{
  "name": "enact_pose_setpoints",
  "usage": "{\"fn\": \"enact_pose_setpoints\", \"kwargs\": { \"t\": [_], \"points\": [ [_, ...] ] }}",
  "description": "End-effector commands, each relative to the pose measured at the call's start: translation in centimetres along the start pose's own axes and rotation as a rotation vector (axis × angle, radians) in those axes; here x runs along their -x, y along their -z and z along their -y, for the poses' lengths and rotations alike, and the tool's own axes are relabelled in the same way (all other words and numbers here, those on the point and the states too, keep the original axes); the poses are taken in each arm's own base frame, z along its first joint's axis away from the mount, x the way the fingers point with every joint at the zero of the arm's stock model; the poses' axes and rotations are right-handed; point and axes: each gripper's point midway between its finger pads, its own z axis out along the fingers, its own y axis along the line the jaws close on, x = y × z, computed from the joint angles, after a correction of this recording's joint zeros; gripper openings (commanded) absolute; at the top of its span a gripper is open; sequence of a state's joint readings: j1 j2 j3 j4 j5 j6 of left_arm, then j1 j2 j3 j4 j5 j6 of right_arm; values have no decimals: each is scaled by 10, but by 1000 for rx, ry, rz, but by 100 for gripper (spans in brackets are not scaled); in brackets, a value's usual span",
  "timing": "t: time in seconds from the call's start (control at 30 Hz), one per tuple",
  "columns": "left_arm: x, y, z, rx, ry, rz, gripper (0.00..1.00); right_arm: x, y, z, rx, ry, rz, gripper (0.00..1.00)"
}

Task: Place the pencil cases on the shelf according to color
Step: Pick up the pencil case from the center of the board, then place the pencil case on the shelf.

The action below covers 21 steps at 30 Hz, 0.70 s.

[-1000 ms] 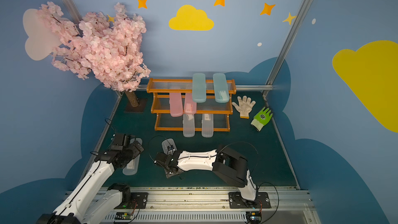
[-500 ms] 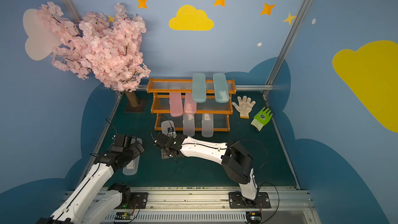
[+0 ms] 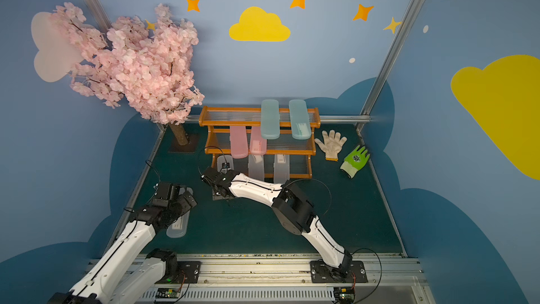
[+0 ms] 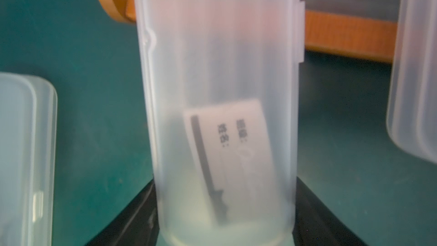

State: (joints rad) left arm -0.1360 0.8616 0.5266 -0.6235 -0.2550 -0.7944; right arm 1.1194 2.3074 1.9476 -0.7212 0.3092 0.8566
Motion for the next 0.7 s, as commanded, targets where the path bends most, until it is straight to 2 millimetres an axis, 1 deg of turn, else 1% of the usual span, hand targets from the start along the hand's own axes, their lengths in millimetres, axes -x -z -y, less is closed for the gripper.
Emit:
{"fn": "enact_pose_setpoints", "kwargs": {
  "t": [0.0, 0.3, 0.33, 0.37, 0.4, 0.43, 0.5, 0.57, 0.6, 0.67],
  "points": [
    [-1, -5, -2, 15, -26, 4, 100, 23, -1, -1, -28, -25, 72, 48],
    [-9, -18, -4, 55, -46, -51, 100, 44, -23, -12, 17, -83, 77, 49],
    [-9, -18, -5, 57, -47, -55, 100, 46, -24, -14, 28, -86, 75, 53],
    [-10, -18, -4, 55, -47, -58, 100, 48, -24, -16, 39, -88, 73, 60],
    [-11, -19, -4, 55, -48, -63, 100, 51, -23, -19, 62, -84, 70, 70],
    [-12, -19, -4, 57, -45, -68, 100, 53, -21, -24, 90, -85, 66, 78],
    [-14, -21, -5, 57, -46, -80, 100, 57, -12, -30, 127, -93, 68, 87],
    [-16, -21, -5, 66, -46, -93, 100, 59, 0, -34, 144, -89, 75, 94],
    [-17, -22, -5, 69, -47, -97, 100, 59, 9, -36, 153, -86, 80, 98],
    [-17, -22, -6, 78, -46, -103, 100, 58, 23, -38, 167, -80, 86, 99]
  ]
}}
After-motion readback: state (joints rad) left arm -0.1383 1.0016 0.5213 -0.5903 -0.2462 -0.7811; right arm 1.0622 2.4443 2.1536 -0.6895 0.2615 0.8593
